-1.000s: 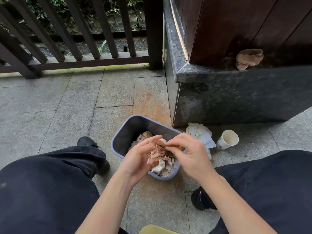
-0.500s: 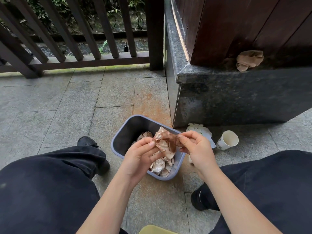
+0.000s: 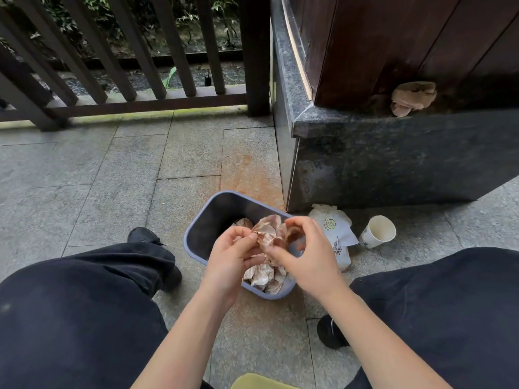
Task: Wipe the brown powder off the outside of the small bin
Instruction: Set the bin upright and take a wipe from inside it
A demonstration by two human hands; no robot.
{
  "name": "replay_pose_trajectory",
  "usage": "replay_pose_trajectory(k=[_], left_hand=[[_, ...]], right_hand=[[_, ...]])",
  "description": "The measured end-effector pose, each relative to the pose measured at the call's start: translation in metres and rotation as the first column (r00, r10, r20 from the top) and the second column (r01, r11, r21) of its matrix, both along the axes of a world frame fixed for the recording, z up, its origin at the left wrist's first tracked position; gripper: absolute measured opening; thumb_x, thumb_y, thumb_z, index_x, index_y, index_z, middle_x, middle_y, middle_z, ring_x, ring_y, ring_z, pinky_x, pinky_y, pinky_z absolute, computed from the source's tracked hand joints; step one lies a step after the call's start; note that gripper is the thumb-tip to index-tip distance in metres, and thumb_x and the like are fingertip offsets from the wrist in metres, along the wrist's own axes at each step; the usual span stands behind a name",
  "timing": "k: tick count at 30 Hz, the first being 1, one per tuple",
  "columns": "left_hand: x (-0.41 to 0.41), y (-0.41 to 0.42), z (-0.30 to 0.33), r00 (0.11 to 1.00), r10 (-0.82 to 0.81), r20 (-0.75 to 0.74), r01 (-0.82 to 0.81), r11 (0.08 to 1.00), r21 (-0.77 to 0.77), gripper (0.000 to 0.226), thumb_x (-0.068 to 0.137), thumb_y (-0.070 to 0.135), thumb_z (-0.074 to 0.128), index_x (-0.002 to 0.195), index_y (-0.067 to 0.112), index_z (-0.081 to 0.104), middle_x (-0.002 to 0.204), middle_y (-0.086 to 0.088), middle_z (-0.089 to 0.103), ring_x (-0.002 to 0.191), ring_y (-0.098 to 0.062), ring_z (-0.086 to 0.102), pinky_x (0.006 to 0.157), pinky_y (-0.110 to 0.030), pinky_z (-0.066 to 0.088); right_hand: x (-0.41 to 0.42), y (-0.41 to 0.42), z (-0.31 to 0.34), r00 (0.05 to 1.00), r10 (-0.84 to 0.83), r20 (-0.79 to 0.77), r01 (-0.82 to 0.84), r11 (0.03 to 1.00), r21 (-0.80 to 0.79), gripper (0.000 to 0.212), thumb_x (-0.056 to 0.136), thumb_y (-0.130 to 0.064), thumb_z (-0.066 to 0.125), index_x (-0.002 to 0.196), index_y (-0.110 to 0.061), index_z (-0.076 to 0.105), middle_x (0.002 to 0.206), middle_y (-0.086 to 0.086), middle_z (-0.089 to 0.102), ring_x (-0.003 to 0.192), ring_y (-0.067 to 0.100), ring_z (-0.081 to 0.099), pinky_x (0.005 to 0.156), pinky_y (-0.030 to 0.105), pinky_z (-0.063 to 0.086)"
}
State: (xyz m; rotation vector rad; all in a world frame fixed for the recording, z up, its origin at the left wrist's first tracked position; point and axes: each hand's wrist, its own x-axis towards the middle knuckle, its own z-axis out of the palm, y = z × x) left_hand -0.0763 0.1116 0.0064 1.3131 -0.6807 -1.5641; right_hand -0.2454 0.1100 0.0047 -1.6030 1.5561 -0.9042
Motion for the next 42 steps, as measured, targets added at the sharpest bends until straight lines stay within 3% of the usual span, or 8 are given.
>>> replay_pose_trajectory(k=[5,10,14,20,26,30,34,42], left_hand=[[0.005,-0.004,0.005,0.983,-0.015,-0.186,0.015,1.000,0.000,0.007,0.094,0.003,0.053,0.089,0.008,0.053,0.100,-0.026,0.064,0.092,-0.039,0.064,0.078,-0.043,0.052],[0.012,-0.007,0.006,0.942,0.089,-0.324,-0.071,0.995,0.066,0.014,0.090,0.002,0.051,0.081,0.008,0.058,0.091,-0.020,0.065,0.081,-0.028,0.063,0.084,-0.051,0.048],[0.021,-0.011,0.006,0.888,0.204,-0.411,-0.159,0.977,0.142,0.021,0.094,0.002,0.046,0.113,0.001,0.055,0.125,-0.029,0.057,0.115,-0.042,0.055,0.107,-0.060,0.036],[0.010,-0.008,0.011,0.954,0.138,-0.266,-0.104,0.985,0.135,0.037,0.097,0.005,0.045,0.127,-0.017,0.047,0.125,-0.040,0.053,0.102,-0.039,0.059,0.078,-0.040,0.053],[0.008,-0.005,0.011,0.977,0.059,-0.207,-0.035,0.993,0.114,0.015,0.098,0.006,0.048,0.106,0.000,0.059,0.096,-0.024,0.067,0.078,-0.028,0.067,0.062,-0.035,0.055],[0.009,-0.006,0.008,0.990,0.063,-0.124,-0.045,0.988,0.147,0.018,0.098,0.006,0.051,0.083,0.014,0.056,0.081,-0.014,0.064,0.065,-0.021,0.063,0.051,-0.030,0.052],[0.010,-0.004,0.007,0.998,-0.004,-0.060,0.015,0.982,0.187,0.021,0.097,0.008,0.053,0.079,0.018,0.056,0.070,-0.008,0.060,0.058,-0.021,0.062,0.048,-0.033,0.052],[0.035,-0.012,0.009,0.964,-0.205,0.171,0.199,0.979,0.050,0.010,0.091,0.016,0.063,0.082,0.020,0.059,0.070,-0.001,0.052,0.055,-0.013,0.047,0.043,-0.023,0.036]], right_hand=[[-0.012,-0.012,-0.006,0.807,-0.223,0.547,-0.023,0.914,0.406,0.028,0.082,-0.015,0.078,0.106,-0.022,0.066,0.101,0.001,0.075,0.100,0.019,0.071,0.080,0.031,0.057],[-0.019,-0.016,0.000,0.682,-0.298,0.668,-0.064,0.885,0.461,0.018,0.090,-0.002,0.065,0.107,-0.006,0.067,0.096,0.011,0.076,0.083,0.017,0.073,0.064,0.021,0.055],[-0.026,-0.020,0.002,0.719,-0.303,0.626,0.003,0.901,0.433,0.015,0.093,-0.004,0.061,0.103,-0.010,0.070,0.093,0.005,0.074,0.080,0.013,0.071,0.065,0.022,0.055],[-0.013,-0.017,0.006,0.861,-0.053,0.506,-0.215,0.863,0.457,0.064,0.066,-0.062,0.073,0.122,-0.032,0.062,0.118,-0.012,0.069,0.108,0.002,0.065,0.091,0.028,0.053],[-0.014,-0.016,-0.001,0.836,0.017,0.549,-0.339,0.802,0.492,0.036,0.076,-0.029,0.078,0.104,-0.007,0.071,0.106,0.011,0.075,0.103,0.024,0.071,0.096,0.039,0.055],[-0.015,-0.018,0.000,0.778,-0.086,0.622,-0.283,0.836,0.470,0.007,0.088,-0.019,0.067,0.088,-0.012,0.066,0.095,0.012,0.073,0.089,0.022,0.069,0.080,0.031,0.057],[-0.015,-0.020,0.006,0.728,-0.180,0.662,-0.211,0.859,0.466,0.020,0.096,-0.012,0.059,0.083,-0.018,0.073,0.089,0.010,0.075,0.080,0.019,0.072,0.066,0.026,0.056],[-0.025,-0.022,0.015,0.662,-0.160,0.732,-0.282,0.852,0.441,0.026,0.097,-0.008,0.054,0.079,-0.014,0.072,0.080,0.004,0.071,0.076,0.016,0.067,0.073,0.027,0.055]])
